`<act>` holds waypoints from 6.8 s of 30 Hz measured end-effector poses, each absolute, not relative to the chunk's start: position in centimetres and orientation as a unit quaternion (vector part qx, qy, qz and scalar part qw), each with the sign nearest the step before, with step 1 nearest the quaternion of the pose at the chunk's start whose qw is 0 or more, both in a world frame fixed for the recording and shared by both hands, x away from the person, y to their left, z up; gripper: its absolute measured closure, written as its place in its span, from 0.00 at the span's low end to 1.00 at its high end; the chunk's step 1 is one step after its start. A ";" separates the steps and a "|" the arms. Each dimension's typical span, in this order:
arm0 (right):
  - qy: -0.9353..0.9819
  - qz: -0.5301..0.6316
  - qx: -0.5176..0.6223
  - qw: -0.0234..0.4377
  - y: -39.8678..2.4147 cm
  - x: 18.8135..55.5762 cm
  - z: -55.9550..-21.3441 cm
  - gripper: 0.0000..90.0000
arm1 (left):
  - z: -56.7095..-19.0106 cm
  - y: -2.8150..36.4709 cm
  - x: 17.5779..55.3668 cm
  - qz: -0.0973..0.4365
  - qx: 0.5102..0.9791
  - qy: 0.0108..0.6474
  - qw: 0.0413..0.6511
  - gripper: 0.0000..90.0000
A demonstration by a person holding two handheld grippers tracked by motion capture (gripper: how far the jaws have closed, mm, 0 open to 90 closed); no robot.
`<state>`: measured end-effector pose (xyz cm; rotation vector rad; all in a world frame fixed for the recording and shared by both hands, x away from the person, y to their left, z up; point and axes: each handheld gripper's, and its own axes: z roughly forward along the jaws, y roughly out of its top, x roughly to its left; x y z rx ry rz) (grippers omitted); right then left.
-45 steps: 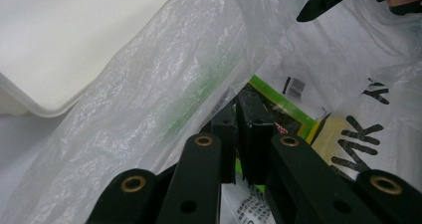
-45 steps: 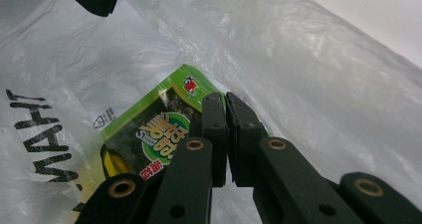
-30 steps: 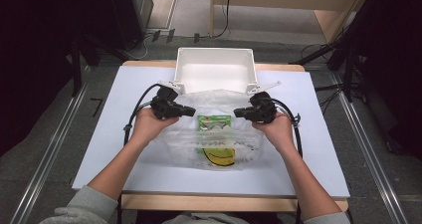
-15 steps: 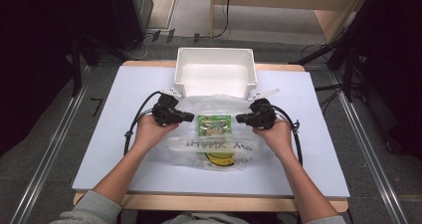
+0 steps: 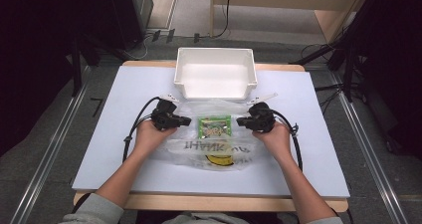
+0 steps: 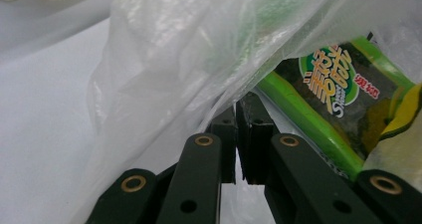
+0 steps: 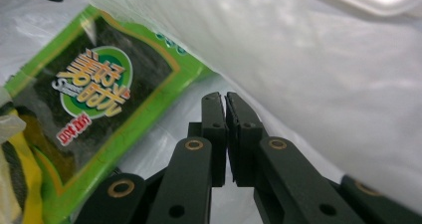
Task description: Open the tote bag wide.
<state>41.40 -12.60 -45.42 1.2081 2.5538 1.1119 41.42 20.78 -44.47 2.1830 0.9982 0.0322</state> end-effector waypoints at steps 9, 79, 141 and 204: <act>0.838 0.351 0.414 0.062 -13.3 41.2 -46.5 0.98 | -45.2 21.5 41.6 0.022 0.845 0.403 0.350 0.98; 0.801 0.290 0.508 0.128 -21.0 39.8 -46.7 1.00 | -45.1 26.6 42.2 0.069 0.810 0.501 0.296 1.00; 0.815 0.384 0.427 0.080 -13.4 42.0 -42.0 1.00 | -39.5 18.2 44.0 0.029 0.845 0.410 0.344 1.00; 0.829 0.328 0.444 0.089 -8.4 46.6 -46.6 1.00 | -45.5 18.9 30.1 -0.070 0.877 0.341 0.331 1.00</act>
